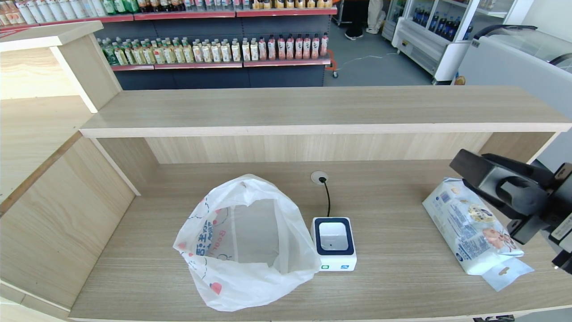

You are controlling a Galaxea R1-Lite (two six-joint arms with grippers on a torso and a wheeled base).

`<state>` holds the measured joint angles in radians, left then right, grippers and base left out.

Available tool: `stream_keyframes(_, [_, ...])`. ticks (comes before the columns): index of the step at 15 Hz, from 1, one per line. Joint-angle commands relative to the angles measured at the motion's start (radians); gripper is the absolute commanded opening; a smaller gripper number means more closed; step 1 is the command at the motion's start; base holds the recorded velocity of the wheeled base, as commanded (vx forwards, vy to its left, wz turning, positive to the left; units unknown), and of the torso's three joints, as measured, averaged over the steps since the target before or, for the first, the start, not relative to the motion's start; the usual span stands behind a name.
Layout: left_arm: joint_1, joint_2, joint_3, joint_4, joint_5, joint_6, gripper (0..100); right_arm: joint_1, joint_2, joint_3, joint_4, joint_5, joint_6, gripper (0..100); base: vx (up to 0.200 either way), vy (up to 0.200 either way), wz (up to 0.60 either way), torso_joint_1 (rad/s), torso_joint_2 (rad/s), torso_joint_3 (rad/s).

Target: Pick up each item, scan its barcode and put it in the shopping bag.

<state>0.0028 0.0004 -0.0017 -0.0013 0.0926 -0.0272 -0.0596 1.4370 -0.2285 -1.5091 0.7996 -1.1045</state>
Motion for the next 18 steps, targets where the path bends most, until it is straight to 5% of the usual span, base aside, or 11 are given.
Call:
stream_keyframes(1, [0.000, 0.000, 0.000, 0.000, -0.001, 0.000, 100, 0.063, -0.044, -0.002, 0.000, 0.001, -0.038, 0, 0.000, 0.000, 0.00, 0.000, 0.00, 0.000])
stream_keyframes(9, [0.000, 0.000, 0.000, 0.000, -0.001, 0.000, 100, 0.113, -0.194, -0.005, -0.006, 0.003, -0.537, 0, 0.000, 0.000, 0.00, 0.000, 0.00, 0.000])
stream_keyframes(18, [0.000, 0.000, 0.000, 0.000, 0.001, 0.000, 100, 0.445, -0.343, 0.020, 0.081, 0.012, -1.034, 0, 0.000, 0.000, 0.00, 0.000, 0.00, 0.000])
